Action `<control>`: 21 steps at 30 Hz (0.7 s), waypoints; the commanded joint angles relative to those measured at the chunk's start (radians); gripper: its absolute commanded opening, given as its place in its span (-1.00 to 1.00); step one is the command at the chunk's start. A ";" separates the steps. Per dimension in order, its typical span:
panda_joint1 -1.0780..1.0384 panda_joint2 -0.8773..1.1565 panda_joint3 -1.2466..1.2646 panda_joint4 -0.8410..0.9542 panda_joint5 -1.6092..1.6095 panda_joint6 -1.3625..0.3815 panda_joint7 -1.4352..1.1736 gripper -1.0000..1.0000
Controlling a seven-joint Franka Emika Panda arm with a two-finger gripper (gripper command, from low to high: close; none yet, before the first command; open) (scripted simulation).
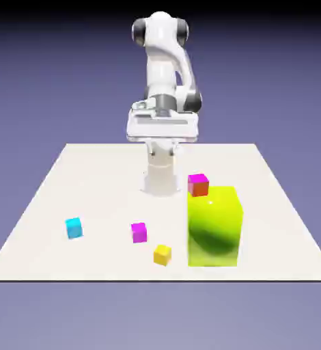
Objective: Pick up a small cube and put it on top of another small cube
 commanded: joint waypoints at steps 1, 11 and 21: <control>0.011 0.027 -0.019 0.009 0.044 -0.025 0.014 0.00; 0.125 0.292 -0.206 0.095 0.478 -0.277 0.150 0.00; 0.240 0.558 -0.394 0.181 0.913 -0.529 0.287 0.00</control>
